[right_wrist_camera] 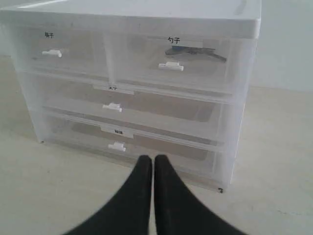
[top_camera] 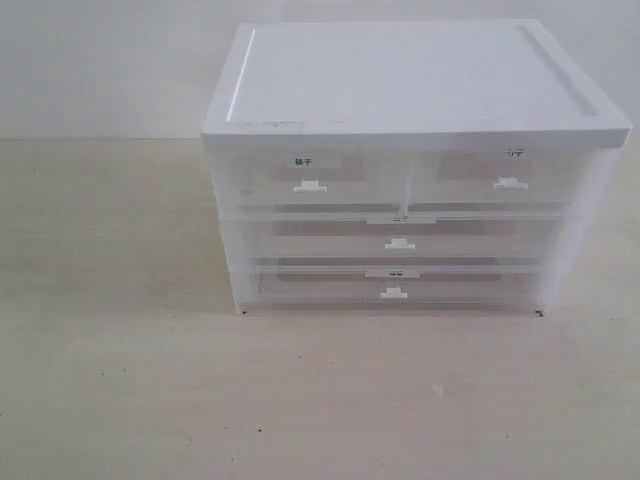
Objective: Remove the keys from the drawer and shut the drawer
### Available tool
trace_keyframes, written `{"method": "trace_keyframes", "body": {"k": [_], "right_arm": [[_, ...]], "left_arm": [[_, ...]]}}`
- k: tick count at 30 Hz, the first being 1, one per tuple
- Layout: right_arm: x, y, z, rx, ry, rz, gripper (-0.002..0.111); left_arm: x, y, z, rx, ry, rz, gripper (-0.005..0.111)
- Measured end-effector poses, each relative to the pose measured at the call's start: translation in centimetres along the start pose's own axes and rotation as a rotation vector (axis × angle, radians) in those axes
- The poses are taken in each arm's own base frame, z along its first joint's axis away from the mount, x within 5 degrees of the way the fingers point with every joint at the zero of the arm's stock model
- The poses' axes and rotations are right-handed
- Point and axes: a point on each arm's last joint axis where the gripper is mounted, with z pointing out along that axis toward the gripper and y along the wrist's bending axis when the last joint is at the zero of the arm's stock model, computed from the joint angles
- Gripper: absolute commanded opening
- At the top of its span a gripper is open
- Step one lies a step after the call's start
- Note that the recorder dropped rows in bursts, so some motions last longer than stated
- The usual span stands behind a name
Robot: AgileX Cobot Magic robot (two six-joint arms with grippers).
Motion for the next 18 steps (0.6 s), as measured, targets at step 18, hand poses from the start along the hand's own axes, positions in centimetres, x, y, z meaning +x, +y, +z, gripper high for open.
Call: {"method": "trace_keyframes", "body": {"k": [18], "right_arm": [[-3.5, -4.1, -1.8, 0.458, -0.436, 0.119, 0.000]], "left_arm": [[-5.2, -0.5, -1.7, 0.056, -0.611, 0.003, 0.004]]}}
